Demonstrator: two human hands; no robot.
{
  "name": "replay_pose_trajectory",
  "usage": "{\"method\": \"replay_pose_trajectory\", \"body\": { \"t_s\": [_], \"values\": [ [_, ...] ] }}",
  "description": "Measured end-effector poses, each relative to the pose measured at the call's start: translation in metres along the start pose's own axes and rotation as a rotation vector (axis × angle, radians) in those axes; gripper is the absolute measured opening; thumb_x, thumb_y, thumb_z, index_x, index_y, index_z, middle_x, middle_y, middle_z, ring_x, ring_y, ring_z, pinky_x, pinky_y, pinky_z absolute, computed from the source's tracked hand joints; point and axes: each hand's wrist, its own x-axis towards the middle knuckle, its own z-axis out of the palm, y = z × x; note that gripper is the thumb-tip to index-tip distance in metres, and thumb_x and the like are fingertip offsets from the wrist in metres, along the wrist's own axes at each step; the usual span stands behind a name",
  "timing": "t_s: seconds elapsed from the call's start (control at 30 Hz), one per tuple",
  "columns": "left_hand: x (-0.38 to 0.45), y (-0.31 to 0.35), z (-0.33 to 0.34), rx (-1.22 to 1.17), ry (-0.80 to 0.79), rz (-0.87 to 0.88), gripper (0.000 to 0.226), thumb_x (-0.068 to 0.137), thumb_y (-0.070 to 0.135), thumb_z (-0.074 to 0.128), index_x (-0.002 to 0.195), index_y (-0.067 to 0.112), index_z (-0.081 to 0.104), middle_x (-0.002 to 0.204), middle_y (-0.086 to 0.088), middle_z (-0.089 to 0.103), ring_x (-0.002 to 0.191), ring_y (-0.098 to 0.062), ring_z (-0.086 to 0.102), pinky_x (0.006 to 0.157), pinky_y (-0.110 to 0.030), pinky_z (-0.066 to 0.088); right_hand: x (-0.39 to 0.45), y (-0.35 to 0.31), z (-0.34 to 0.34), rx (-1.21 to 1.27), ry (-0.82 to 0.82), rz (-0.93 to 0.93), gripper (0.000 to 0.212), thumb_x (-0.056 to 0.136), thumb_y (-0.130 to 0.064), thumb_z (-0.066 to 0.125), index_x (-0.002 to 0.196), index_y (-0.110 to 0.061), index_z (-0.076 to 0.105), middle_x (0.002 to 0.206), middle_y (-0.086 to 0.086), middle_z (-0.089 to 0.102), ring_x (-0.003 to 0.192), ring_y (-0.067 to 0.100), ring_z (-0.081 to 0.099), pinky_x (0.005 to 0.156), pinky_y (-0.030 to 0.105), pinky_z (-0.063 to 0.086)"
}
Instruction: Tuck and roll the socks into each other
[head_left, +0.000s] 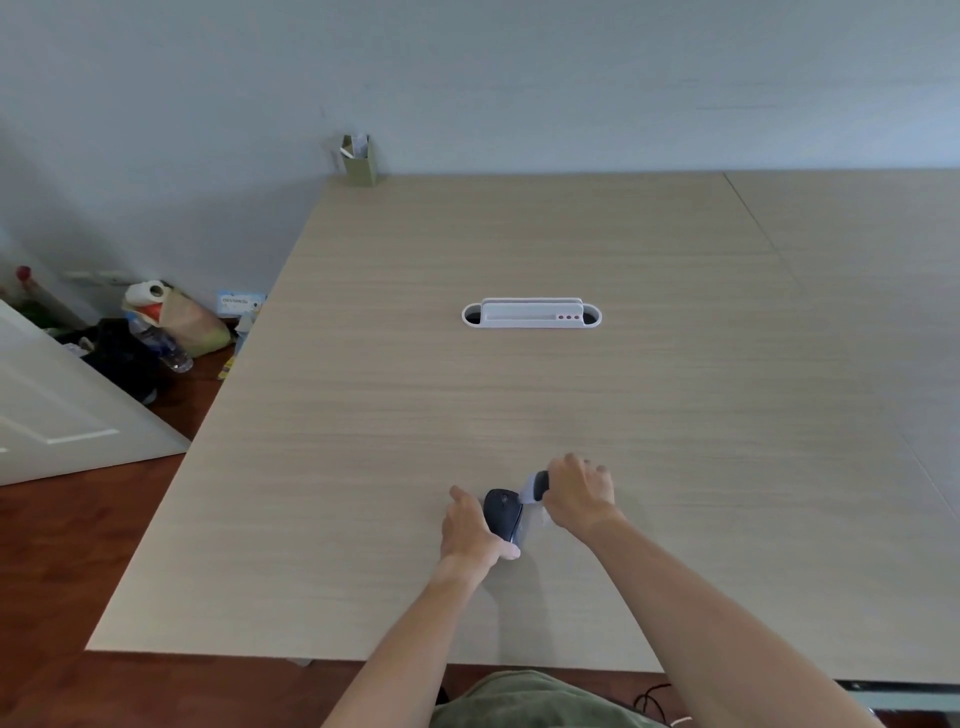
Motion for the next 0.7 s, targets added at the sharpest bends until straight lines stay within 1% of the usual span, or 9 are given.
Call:
{"method": "replay_pose_trajectory", "body": {
  "t_s": [0.07, 0.13, 0.2, 0.27, 0.33, 0.47, 0.53, 0.63, 0.7],
  "values": [
    [0.0, 0.0, -0.001, 0.006, -0.002, -0.004, 0.09, 0.043, 0.018, 0.094, 0.108, 0.008, 0.033, 0.107, -0.006, 0.046, 0.101, -0.029, 0.055, 0.079, -0.037, 0.054, -0.001, 0.009, -0.001, 0.165, 0.038, 0.017, 0.014, 0.082, -0.007, 0.046, 0.086, -0.01, 0.059, 0.096, 0.01, 0.058, 0.094, 0.034, 0.059, 0.078, 0.036, 0.042],
    [0.0, 0.0, -0.001, 0.002, -0.009, -0.003, 0.089, 0.044, 0.017, 0.094, 0.108, 0.008, 0.033, 0.107, -0.005, 0.046, 0.1, -0.028, 0.054, 0.079, -0.036, 0.053, 0.002, 0.011, 0.002, 0.354, -0.049, -0.006, 0.014, 0.073, -0.007, 0.046, 0.062, -0.014, 0.046, 0.078, 0.007, 0.052, 0.08, 0.036, 0.058, 0.062, 0.032, 0.037],
    [0.0, 0.0, 0.0, 0.002, -0.012, 0.002, 0.088, 0.045, 0.016, 0.094, 0.108, 0.007, 0.033, 0.106, -0.005, 0.045, 0.096, -0.026, 0.051, 0.078, -0.034, 0.052, 0.002, 0.011, 0.003, 0.375, -0.124, -0.071, 0.018, 0.068, -0.007, 0.045, 0.053, -0.015, 0.039, 0.068, 0.007, 0.051, 0.073, 0.036, 0.056, 0.055, 0.032, 0.034],
    [0.001, 0.001, -0.001, 0.006, -0.013, 0.008, 0.088, 0.045, 0.017, 0.094, 0.107, 0.007, 0.033, 0.105, -0.005, 0.044, 0.096, -0.026, 0.051, 0.078, -0.034, 0.052, -0.002, 0.011, 0.001, 0.287, -0.153, -0.06, 0.015, 0.072, -0.005, 0.046, 0.061, -0.015, 0.045, 0.079, 0.011, 0.057, 0.075, 0.033, 0.054, 0.064, 0.032, 0.038],
    [0.0, 0.002, -0.001, 0.006, -0.015, 0.011, 0.087, 0.044, 0.017, 0.094, 0.106, 0.008, 0.033, 0.105, -0.005, 0.045, 0.095, -0.027, 0.053, 0.076, -0.034, 0.052, -0.003, 0.014, -0.003, 0.227, -0.1, -0.008, 0.01, 0.075, -0.005, 0.046, 0.071, -0.013, 0.05, 0.089, 0.012, 0.061, 0.077, 0.032, 0.053, 0.071, 0.033, 0.04],
    [0.0, 0.001, -0.001, 0.006, -0.011, 0.009, 0.088, 0.044, 0.016, 0.094, 0.106, 0.008, 0.032, 0.105, -0.005, 0.045, 0.096, -0.027, 0.053, 0.076, -0.034, 0.053, 0.003, 0.015, 0.002, 0.402, -0.136, -0.067, 0.008, 0.064, -0.007, 0.046, 0.056, -0.009, 0.046, 0.065, 0.009, 0.052, 0.066, 0.032, 0.048, 0.057, 0.034, 0.035],
    [-0.001, 0.002, -0.001, 0.002, -0.012, 0.006, 0.088, 0.047, 0.015, 0.094, 0.11, 0.007, 0.032, 0.106, -0.005, 0.044, 0.096, -0.026, 0.051, 0.077, -0.032, 0.051, -0.002, 0.015, 0.003, 0.264, -0.16, -0.097, 0.008, 0.07, -0.006, 0.047, 0.065, -0.011, 0.051, 0.076, 0.009, 0.057, 0.072, 0.033, 0.053, 0.065, 0.034, 0.037],
    [-0.001, 0.002, -0.001, 0.003, -0.006, 0.007, 0.087, 0.046, 0.015, 0.094, 0.107, 0.007, 0.032, 0.105, -0.006, 0.046, 0.095, -0.027, 0.053, 0.073, -0.032, 0.05, -0.006, 0.016, 0.002, -0.023, 0.007, -0.154, 0.013, 0.083, -0.011, 0.046, 0.086, -0.013, 0.059, 0.1, 0.008, 0.06, 0.089, 0.032, 0.059, 0.08, 0.038, 0.039],
    [-0.002, 0.003, -0.002, 0.008, -0.005, 0.008, 0.087, 0.045, 0.015, 0.094, 0.106, 0.007, 0.032, 0.105, -0.006, 0.047, 0.095, -0.028, 0.054, 0.072, -0.031, 0.05, -0.006, 0.015, 0.001, -0.002, 0.028, -0.197, 0.016, 0.084, -0.013, 0.047, 0.09, -0.012, 0.061, 0.102, 0.008, 0.06, 0.092, 0.032, 0.059, 0.081, 0.039, 0.041]
  ]
}}
